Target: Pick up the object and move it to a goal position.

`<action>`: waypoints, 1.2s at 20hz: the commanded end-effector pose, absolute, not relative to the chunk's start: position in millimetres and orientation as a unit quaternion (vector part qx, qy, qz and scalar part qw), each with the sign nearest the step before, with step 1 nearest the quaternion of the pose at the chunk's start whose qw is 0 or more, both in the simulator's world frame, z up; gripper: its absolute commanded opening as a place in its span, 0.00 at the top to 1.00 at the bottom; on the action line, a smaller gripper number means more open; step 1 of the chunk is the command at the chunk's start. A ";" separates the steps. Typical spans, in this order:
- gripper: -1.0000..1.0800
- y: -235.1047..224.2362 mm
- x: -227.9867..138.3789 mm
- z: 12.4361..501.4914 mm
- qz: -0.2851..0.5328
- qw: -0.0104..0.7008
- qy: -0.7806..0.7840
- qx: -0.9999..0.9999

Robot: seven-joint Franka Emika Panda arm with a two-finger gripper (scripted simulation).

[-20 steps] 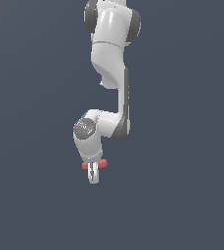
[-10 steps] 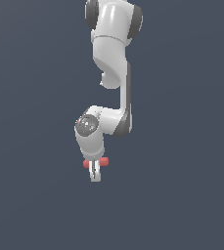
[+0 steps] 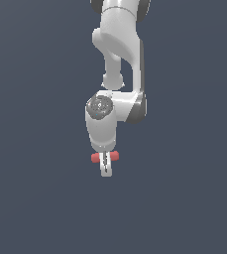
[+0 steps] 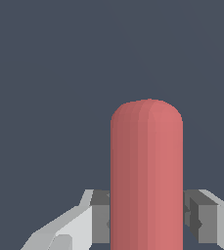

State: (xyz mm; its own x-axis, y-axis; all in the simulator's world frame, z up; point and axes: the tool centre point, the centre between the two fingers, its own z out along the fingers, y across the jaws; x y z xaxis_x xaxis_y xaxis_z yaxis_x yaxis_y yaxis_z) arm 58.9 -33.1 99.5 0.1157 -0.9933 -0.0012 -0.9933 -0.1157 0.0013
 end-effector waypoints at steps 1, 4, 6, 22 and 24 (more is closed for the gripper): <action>1.00 -18.4 55.8 126.2 -0.001 -0.001 -0.665 0.747; 1.00 -0.5 52.2 158.6 -0.001 -0.001 -0.665 0.747; 1.00 11.1 49.9 180.1 -0.001 0.000 -0.665 0.747; 1.00 80.6 40.4 306.2 0.000 0.000 -0.665 0.747; 1.00 83.8 40.4 311.4 0.000 0.000 -0.665 0.747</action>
